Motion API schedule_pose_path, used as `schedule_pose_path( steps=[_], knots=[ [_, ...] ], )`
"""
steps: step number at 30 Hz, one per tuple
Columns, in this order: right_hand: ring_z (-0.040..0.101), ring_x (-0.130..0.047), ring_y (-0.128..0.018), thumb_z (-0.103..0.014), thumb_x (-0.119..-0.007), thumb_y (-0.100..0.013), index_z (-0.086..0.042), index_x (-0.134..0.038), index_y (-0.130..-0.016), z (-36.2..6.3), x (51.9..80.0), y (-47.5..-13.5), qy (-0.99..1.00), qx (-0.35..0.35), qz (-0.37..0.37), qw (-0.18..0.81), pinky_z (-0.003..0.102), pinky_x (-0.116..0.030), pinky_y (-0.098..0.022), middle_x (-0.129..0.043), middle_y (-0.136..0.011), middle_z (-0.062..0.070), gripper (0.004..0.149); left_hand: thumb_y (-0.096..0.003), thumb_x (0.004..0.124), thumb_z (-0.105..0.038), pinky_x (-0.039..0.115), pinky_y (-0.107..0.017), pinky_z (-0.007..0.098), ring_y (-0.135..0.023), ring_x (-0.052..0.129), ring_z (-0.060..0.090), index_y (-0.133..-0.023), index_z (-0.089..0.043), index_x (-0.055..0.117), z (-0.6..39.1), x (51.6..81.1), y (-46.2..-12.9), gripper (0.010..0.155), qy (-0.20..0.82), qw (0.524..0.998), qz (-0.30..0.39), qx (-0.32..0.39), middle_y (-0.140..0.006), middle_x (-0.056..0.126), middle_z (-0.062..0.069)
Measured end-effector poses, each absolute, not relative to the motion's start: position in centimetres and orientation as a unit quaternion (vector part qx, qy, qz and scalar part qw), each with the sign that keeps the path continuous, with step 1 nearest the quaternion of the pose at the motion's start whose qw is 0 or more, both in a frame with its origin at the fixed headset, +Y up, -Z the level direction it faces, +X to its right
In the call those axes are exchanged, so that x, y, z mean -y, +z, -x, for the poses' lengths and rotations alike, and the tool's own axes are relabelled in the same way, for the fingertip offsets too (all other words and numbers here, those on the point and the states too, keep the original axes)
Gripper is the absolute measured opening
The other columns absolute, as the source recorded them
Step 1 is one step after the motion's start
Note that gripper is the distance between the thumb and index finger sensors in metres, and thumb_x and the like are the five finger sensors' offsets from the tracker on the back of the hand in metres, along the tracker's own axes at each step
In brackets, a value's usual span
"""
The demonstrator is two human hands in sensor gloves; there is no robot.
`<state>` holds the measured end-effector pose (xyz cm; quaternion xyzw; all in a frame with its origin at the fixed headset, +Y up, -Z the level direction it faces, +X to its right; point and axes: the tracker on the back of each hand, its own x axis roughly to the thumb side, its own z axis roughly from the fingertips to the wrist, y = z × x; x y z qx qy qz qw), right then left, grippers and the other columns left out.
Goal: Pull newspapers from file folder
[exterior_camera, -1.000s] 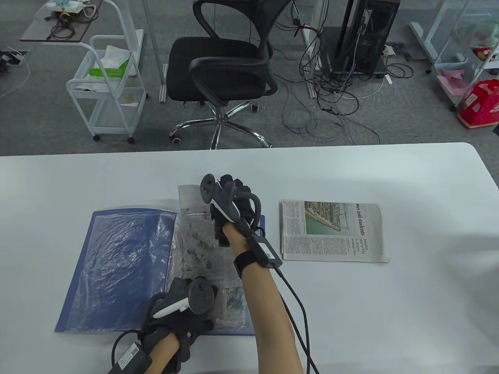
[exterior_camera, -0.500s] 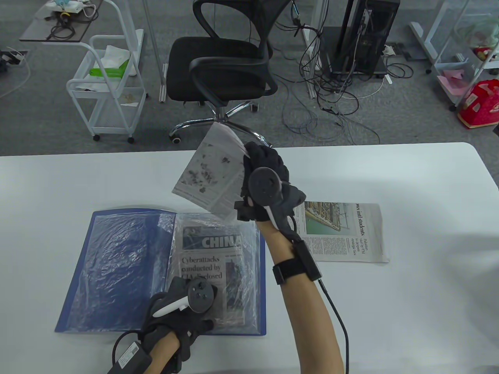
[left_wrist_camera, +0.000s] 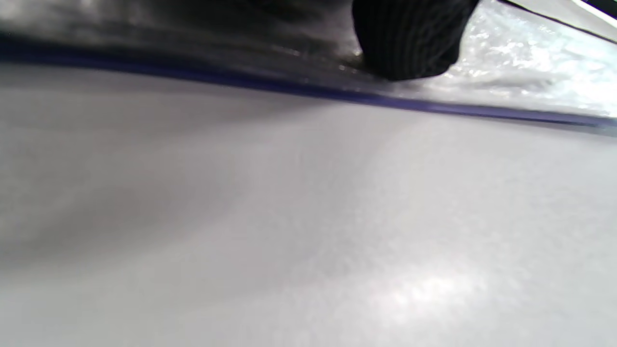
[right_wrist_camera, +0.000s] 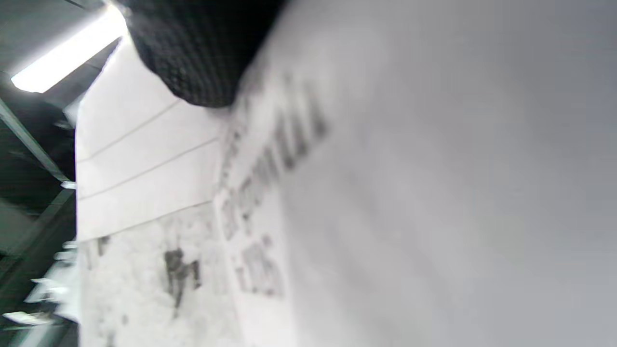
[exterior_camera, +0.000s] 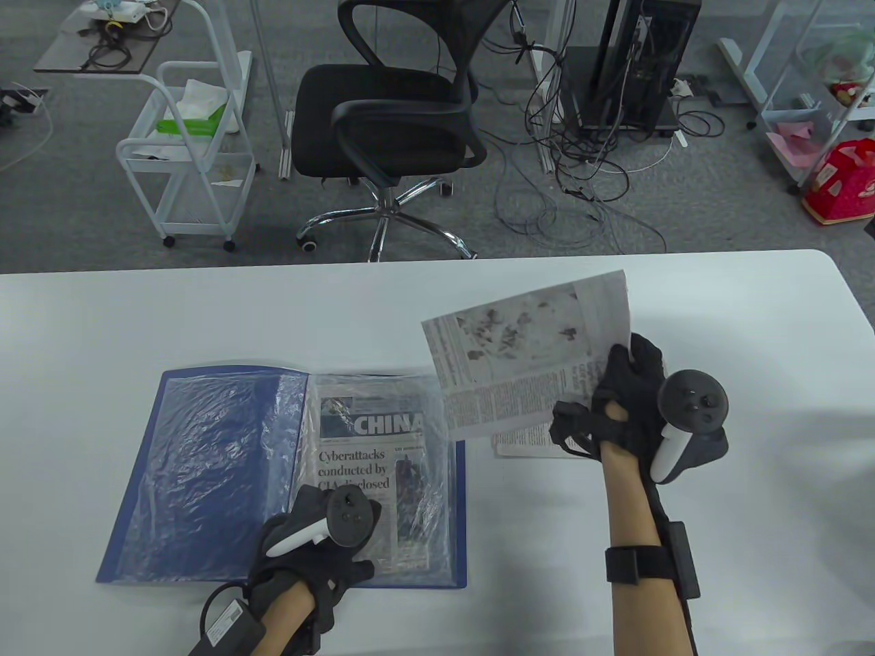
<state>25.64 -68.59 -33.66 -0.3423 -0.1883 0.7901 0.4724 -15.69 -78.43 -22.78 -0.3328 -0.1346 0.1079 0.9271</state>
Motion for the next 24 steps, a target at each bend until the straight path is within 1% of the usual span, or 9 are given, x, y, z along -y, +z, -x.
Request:
schedule_pose_path(
  steps=[4, 8, 9, 10, 11, 13, 15, 20, 24],
  knots=[
    [0.015, -0.109, -0.025, -0.032, -0.084, -0.038, -0.029, -0.085, -0.076, -29.0, 73.0, -33.8, 0.797, 0.163, 0.408, 0.414, 0.034, -0.096, -0.009, -0.1, -0.067, 0.004, 0.038, -0.0482, 0.073, -0.041, 0.026, -0.067, 0.062, -0.098, 0.009, 0.046, -0.109, -0.026, 0.024, 15.7, 78.4, -22.8, 0.079, 0.11, 0.927, 0.334, 0.134, -0.111, 0.005, 0.008],
    [0.014, -0.108, -0.03, -0.036, -0.082, -0.039, -0.031, -0.082, -0.079, -30.4, 74.9, -34.1, 0.812, 0.146, 0.432, 0.365, 0.034, -0.096, -0.014, -0.097, -0.073, 0.003, 0.041, -0.0482, 0.073, -0.041, 0.026, -0.067, 0.062, -0.098, 0.009, 0.046, -0.109, -0.026, 0.024, 15.7, 78.4, -22.8, 0.079, 0.109, 0.926, 0.335, 0.134, -0.11, 0.004, 0.007],
    [0.017, -0.108, -0.04, -0.038, -0.081, -0.039, -0.032, -0.079, -0.084, -30.4, 75.1, -34.2, 0.821, 0.146, 0.428, 0.35, 0.036, -0.096, -0.022, -0.094, -0.078, 0.002, 0.045, -0.0482, 0.073, -0.041, 0.026, -0.067, 0.062, -0.098, 0.009, 0.046, -0.109, -0.026, 0.024, 15.7, 78.4, -22.8, 0.079, 0.11, 0.926, 0.335, 0.133, -0.11, 0.005, 0.007],
    [0.024, -0.104, -0.057, -0.043, -0.081, -0.038, -0.032, -0.073, -0.089, -30.3, 75.4, -34.3, 0.834, 0.139, 0.413, 0.338, 0.044, -0.093, -0.038, -0.089, -0.085, 0.003, 0.052, -0.0482, 0.073, -0.041, 0.026, -0.067, 0.062, -0.098, 0.009, 0.046, -0.109, -0.026, 0.024, 15.7, 78.4, -22.8, 0.079, 0.11, 0.926, 0.336, 0.133, -0.11, 0.004, 0.007],
    [0.03, -0.095, -0.074, -0.046, -0.08, -0.038, -0.031, -0.065, -0.094, -30.1, 75.4, -34.3, 0.84, 0.137, 0.406, 0.334, 0.051, -0.083, -0.054, -0.081, -0.092, 0.004, 0.06, -0.0482, 0.073, -0.041, 0.025, -0.067, 0.062, -0.098, 0.009, 0.045, -0.109, -0.026, 0.024, 15.7, 78.4, -22.8, 0.079, 0.11, 0.926, 0.336, 0.133, -0.11, 0.004, 0.007],
    [0.035, -0.081, -0.088, -0.051, -0.077, -0.038, -0.03, -0.056, -0.098, -29.5, 75.0, -34.4, 0.86, 0.151, 0.387, 0.296, 0.056, -0.072, -0.062, -0.071, -0.1, 0.004, 0.067, -0.0482, 0.073, -0.041, 0.025, -0.067, 0.062, -0.098, 0.009, 0.045, -0.108, -0.026, 0.024, 15.7, 78.4, -22.9, 0.079, 0.109, 0.926, 0.338, 0.132, -0.11, 0.004, 0.007],
    [0.039, -0.074, -0.092, -0.052, -0.076, -0.038, -0.029, -0.058, -0.098, -28.5, 74.0, -34.4, 0.878, 0.179, 0.369, 0.247, 0.058, -0.067, -0.064, -0.067, -0.102, 0.007, 0.067, -0.0482, 0.073, -0.041, 0.025, -0.067, 0.062, -0.098, 0.009, 0.045, -0.108, -0.026, 0.024, 15.7, 78.4, -22.9, 0.079, 0.11, 0.925, 0.338, 0.132, -0.11, 0.004, 0.007],
    [0.038, -0.075, -0.094, -0.053, -0.074, -0.038, -0.033, -0.065, -0.095, -24.8, 70.5, -34.1, 0.919, 0.203, 0.26, 0.215, 0.058, -0.067, -0.066, -0.07, -0.103, 0.004, 0.06, -0.0483, 0.073, -0.041, 0.025, -0.067, 0.062, -0.098, 0.009, 0.045, -0.108, -0.026, 0.024, 15.7, 78.4, -22.9, 0.079, 0.11, 0.925, 0.338, 0.132, -0.11, 0.004, 0.007],
    [0.035, -0.074, -0.099, -0.057, -0.07, -0.038, -0.04, -0.066, -0.094, -21.7, 68.5, -33.2, 0.948, 0.184, 0.177, 0.189, 0.06, -0.063, -0.069, -0.072, -0.105, -0.004, 0.058, -0.0483, 0.073, -0.041, 0.025, -0.067, 0.063, -0.098, 0.009, 0.046, -0.108, -0.026, 0.024, 15.7, 78.4, -22.9, 0.079, 0.111, 0.925, 0.338, 0.131, -0.11, 0.004, 0.007]
  ],
)
